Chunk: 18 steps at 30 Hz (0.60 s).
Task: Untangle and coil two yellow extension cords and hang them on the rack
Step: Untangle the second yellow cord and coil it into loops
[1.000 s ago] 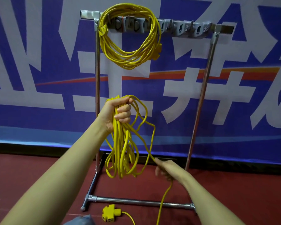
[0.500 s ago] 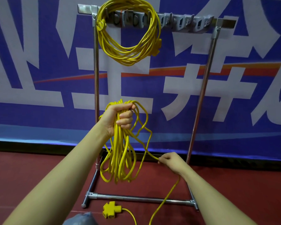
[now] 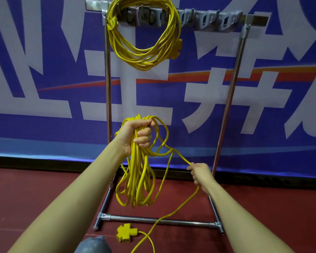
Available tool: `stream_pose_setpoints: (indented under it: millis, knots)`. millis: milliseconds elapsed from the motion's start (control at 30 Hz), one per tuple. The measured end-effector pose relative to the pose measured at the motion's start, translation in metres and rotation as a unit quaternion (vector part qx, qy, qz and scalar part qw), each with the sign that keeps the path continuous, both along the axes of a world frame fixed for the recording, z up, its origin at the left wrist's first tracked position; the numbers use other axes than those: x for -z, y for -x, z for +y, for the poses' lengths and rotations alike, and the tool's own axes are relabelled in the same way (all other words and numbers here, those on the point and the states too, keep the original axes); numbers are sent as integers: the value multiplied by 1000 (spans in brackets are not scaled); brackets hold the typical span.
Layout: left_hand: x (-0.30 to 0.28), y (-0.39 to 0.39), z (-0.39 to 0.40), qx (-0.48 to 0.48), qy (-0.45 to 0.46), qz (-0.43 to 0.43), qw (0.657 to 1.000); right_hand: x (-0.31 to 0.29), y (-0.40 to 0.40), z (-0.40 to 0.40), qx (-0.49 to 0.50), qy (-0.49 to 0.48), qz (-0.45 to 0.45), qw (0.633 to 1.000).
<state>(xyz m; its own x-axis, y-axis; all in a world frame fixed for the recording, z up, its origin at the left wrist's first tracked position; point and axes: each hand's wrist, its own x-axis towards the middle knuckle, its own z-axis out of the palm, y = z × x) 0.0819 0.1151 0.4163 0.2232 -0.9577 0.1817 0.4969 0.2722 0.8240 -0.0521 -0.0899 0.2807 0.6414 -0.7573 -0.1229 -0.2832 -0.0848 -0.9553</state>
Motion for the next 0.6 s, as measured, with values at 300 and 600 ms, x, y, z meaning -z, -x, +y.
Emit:
stream_pose_setpoints:
  millis: [300,600]
  knots:
    - [6,3,-2,2,-2,7,1000,-3,5,0,-65,42,42,996]
    - [6,5,-3,-42,-47,-23,998,5,3,-3,-7,108,88,990]
